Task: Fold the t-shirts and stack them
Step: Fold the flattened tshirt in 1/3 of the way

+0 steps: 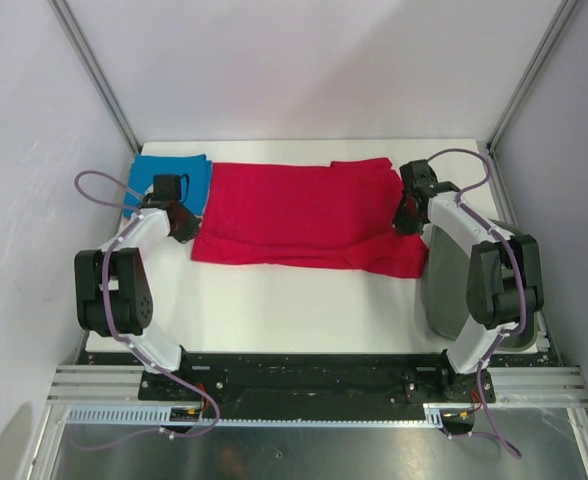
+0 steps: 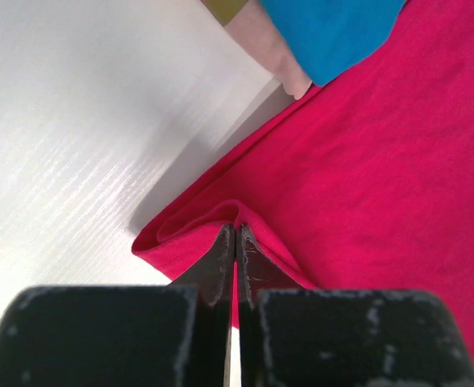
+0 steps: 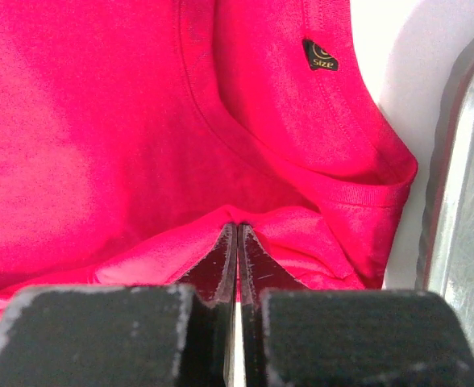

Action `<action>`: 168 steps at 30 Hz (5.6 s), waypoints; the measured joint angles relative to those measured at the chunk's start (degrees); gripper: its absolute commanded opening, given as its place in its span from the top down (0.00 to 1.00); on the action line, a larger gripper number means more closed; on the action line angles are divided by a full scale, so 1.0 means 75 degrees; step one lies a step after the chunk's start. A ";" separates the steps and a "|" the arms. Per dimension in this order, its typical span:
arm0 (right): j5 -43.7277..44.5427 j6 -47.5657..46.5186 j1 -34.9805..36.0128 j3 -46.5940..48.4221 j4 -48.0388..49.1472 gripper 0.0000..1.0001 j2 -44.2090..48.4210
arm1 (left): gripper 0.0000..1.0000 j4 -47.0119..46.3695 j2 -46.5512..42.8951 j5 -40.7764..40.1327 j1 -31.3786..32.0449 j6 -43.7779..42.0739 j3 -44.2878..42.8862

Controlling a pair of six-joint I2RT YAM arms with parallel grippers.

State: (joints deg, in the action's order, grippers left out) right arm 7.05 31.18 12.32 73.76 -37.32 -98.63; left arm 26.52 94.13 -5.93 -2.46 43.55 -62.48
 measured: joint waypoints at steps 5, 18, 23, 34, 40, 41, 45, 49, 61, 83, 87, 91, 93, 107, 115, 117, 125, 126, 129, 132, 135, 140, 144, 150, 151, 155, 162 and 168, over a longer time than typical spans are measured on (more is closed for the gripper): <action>0.0003 -0.0020 -0.0052 0.0000 -0.0003 1.00 -0.0137 | 1.00 0.0023 0.0160 -0.0012 -0.0093 -0.0003 -0.0093; 0.0029 -0.0052 -0.0058 0.0000 -0.0006 1.00 -0.0236 | 1.00 0.0085 0.0446 -0.0073 -0.0166 -0.0055 -0.0527; 0.0023 -0.0055 -0.0061 0.0000 0.0035 1.00 -0.0303 | 1.00 0.0079 0.0691 -0.0047 -0.0178 -0.0076 -0.0857; -0.0006 -0.0154 -0.0087 0.0332 0.0216 1.00 -0.0548 | 1.00 0.0082 0.1416 0.0087 -0.0178 -0.0195 -0.1186; 0.0003 -0.0201 -0.0085 0.0953 0.0181 1.00 -0.0836 | 1.00 0.0079 0.1512 0.0102 -0.0184 -0.0207 -0.1271; 0.0003 -0.0204 -0.0079 0.1055 0.0157 1.00 -0.0886 | 1.00 0.0076 0.1524 0.0102 -0.0184 -0.0204 -0.1274; 0.0015 -0.0248 -0.0029 0.1355 0.0082 1.00 -0.1035 | 1.00 0.0079 0.1550 0.0102 -0.0184 -0.0204 -0.1285; 0.0087 -0.0318 0.0047 0.1682 -0.0035 1.00 -0.1271 | 1.00 0.0079 0.1553 0.0102 -0.0184 -0.0204 -0.1288; 0.0195 -0.0402 0.0093 0.2005 -0.0219 1.00 -0.1591 | 1.00 0.0079 0.1553 0.0102 -0.0192 -0.0204 -0.1294; 0.0280 -0.0507 -0.0300 0.1405 -0.0157 1.00 -0.1679 | 1.00 0.0079 0.1553 0.0271 -0.0277 -0.0286 -0.1478; 0.0233 -0.0504 -0.0376 0.1311 -0.0152 1.00 -0.1679 | 1.00 0.0044 0.1553 0.0382 -0.0277 -0.0338 -0.1515; 0.0207 -0.0504 -0.0402 0.1311 -0.0085 1.00 -0.1679 | 1.00 0.0015 0.1559 0.0440 -0.0277 -0.0353 -0.1524; 0.0201 -0.0504 -0.0402 0.1311 -0.0070 1.00 -0.1679 | 1.00 0.0012 0.1571 0.0449 -0.0277 -0.0367 -0.1550; -0.0041 -0.0472 -0.0294 0.1201 0.0099 0.55 -0.1294 | 0.47 -0.0181 0.1271 0.0816 -0.0347 -0.0682 -0.1472; -0.0344 -0.0073 -0.0157 -0.0510 0.0391 0.59 0.0358 | 0.50 -0.0271 -0.0364 0.1003 -0.0347 -0.0656 -0.0047; -0.0408 0.0035 -0.0181 -0.1003 0.0446 0.59 0.0723 | 0.50 -0.0274 -0.0560 0.1032 -0.0347 -0.0632 0.0248; -0.0664 0.0219 -0.0501 -0.2369 0.0536 0.59 0.1510 | 0.51 -0.0259 -0.0959 0.1084 -0.0347 -0.0600 0.0991; -0.0667 0.0216 -0.0606 -0.2477 0.0562 0.59 0.1547 | 0.51 -0.0265 -0.0982 0.1087 -0.0347 -0.0600 0.1026; -0.0664 0.0201 -0.0953 -0.2713 0.0595 0.59 0.1644 | 0.52 -0.0268 -0.1072 0.1087 -0.0347 -0.0600 0.1113; -0.0627 0.0169 -0.1163 -0.2838 0.0644 0.58 0.1751 | 0.52 -0.0271 -0.1172 0.1087 -0.0347 -0.0603 0.1198; -0.0574 0.0111 -0.1448 -0.2914 0.0656 0.57 0.1842 | 0.52 -0.0274 -0.1209 0.1093 -0.0350 -0.0603 0.1276; -0.0574 -0.0023 -0.1856 -0.3057 0.0731 0.52 0.1915 | 0.52 -0.0271 -0.1209 0.1110 -0.0376 -0.0603 0.1405; -0.0597 -0.0050 -0.1947 -0.3130 0.0790 0.48 0.1955 | 0.52 -0.0274 -0.1212 0.1122 -0.0388 -0.0603 0.1445; -0.0597 -0.0023 -0.1591 -0.3162 0.0956 0.47 0.2034 | 0.53 -0.0280 -0.1247 0.1192 -0.0399 -0.0603 0.1475; -0.0600 -0.0015 -0.1480 -0.3162 0.0991 0.47 0.2055 | 0.53 -0.0283 -0.1262 0.1201 -0.0399 -0.0603 0.1475; -0.0603 0.0041 -0.1192 -0.3162 0.1122 0.47 0.2066 | 0.53 -0.0300 -0.1279 0.1218 -0.0399 -0.0603 0.1475; -0.0495 0.0140 -0.1177 -0.3165 0.1314 0.49 0.1778 | 0.53 -0.0326 -0.1282 0.1218 -0.0399 -0.0603 0.1489; -0.0274 0.0189 -0.1177 -0.3165 0.1515 0.54 0.1367 | 0.53 -0.0335 -0.1282 0.1218 -0.0399 -0.0603 0.1492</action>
State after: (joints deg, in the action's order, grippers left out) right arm 4.99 32.60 3.49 50.02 -25.96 -88.38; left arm 24.01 84.51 3.20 -5.45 39.03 -51.29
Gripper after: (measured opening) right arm 0.489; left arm 0.470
